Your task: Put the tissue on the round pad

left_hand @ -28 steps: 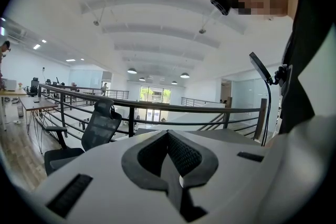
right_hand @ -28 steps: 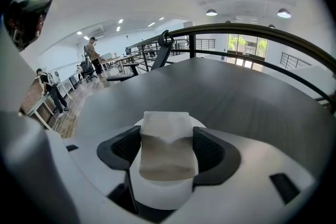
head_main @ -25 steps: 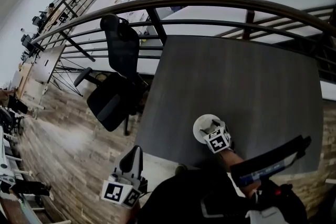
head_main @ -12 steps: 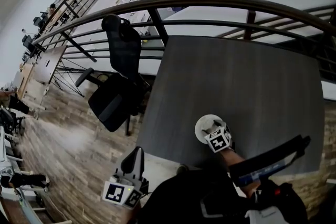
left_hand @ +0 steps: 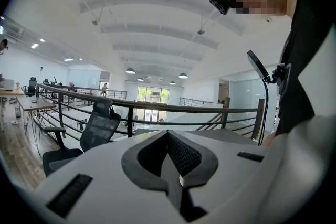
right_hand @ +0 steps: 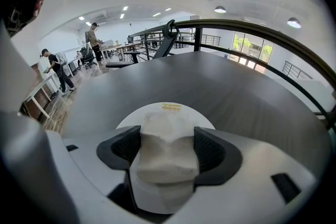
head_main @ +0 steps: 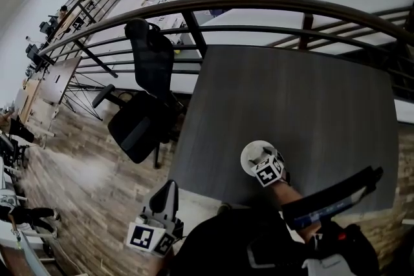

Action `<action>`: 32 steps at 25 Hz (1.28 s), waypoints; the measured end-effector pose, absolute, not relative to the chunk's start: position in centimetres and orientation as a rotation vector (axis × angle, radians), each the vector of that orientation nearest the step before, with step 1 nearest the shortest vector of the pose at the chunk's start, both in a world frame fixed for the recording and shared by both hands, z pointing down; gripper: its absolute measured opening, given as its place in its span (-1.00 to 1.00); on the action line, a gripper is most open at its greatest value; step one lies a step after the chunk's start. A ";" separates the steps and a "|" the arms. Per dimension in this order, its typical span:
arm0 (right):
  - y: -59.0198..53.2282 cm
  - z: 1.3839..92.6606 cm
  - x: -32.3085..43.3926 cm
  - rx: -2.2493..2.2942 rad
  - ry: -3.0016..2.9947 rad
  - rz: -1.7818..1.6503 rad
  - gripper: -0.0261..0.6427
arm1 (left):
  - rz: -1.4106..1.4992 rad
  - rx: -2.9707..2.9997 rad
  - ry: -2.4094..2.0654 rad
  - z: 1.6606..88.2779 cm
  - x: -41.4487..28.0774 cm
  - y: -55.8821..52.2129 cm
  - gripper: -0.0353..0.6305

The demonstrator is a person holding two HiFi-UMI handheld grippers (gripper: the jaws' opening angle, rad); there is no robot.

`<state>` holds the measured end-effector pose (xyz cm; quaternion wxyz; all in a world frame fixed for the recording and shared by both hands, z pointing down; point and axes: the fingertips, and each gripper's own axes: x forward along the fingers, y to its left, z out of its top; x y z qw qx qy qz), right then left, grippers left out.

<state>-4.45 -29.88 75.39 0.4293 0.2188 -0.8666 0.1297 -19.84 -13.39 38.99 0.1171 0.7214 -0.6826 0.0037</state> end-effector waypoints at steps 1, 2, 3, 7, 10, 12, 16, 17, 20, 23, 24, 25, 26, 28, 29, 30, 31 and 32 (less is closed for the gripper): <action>-30.1 75.5 -4.6 0.550 -2.160 0.321 0.02 | 0.031 2.110 -1.995 39.4 -20.1 -13.3 -0.88; -30.2 75.7 -4.7 0.555 -2.157 0.318 0.02 | 0.045 2.111 -1.992 39.6 -20.3 -13.3 -0.88; -30.3 75.9 -4.8 0.557 -2.153 0.319 0.02 | 0.046 2.115 -1.986 39.7 -20.3 -13.3 -0.88; -30.8 76.1 -5.3 0.558 -2.136 0.326 0.02 | 0.037 2.130 -1.976 40.0 -20.8 -13.1 -0.88; -31.4 74.8 -6.4 0.586 -2.184 0.305 0.05 | 0.003 2.161 -1.964 40.0 -21.1 -13.2 -0.88; -31.7 73.6 -6.9 0.633 -2.222 0.325 0.05 | -0.015 2.171 -1.950 40.2 -21.2 -13.2 -0.88; -32.5 70.7 -7.5 0.760 -2.290 0.394 0.04 | -0.030 2.207 -1.913 41.1 -22.0 -13.5 -0.88; -32.6 69.9 -7.6 0.786 -2.305 0.409 0.04 | -0.033 2.218 -1.900 41.4 -22.2 -13.7 -0.88; -32.8 67.5 -7.9 0.859 -2.344 0.417 0.00 | -0.049 2.249 -1.863 42.1 -22.8 -14.1 -0.88; -33.0 64.4 -7.4 0.936 -2.409 0.423 -0.17 | -0.067 2.288 -1.817 41.9 -22.5 -14.3 -0.88; -32.9 63.3 -7.2 0.961 -2.426 0.425 -0.22 | -0.069 2.302 -1.800 41.9 -22.5 -14.4 -0.88; -32.8 62.3 -7.0 0.985 -2.439 0.431 -0.27 | -0.069 2.314 -1.782 42.1 -22.5 -14.5 -0.88; -32.7 61.3 -6.9 1.013 -2.455 0.438 -0.39 | -0.069 2.326 -1.766 42.3 -22.5 -14.6 -0.88; -32.5 59.5 -6.7 1.071 -2.492 0.447 -0.62 | -0.082 2.350 -1.737 42.3 -22.5 -14.7 -0.88; -32.3 58.7 -6.5 1.093 -2.503 0.447 -0.64 | -0.091 2.364 -1.720 42.2 -22.4 -14.7 -0.88; -32.0 58.1 -6.2 1.113 -2.508 0.443 -0.66 | -0.097 2.379 -1.701 42.2 -22.2 -14.6 -0.88; -31.7 57.5 -5.8 1.135 -2.509 0.438 -0.69 | -0.100 2.396 -1.679 42.2 -22.1 -14.7 -0.88; -31.3 57.1 -5.5 1.157 -2.510 0.437 -0.72 | -0.102 2.414 -1.656 42.3 -21.9 -14.7 -0.88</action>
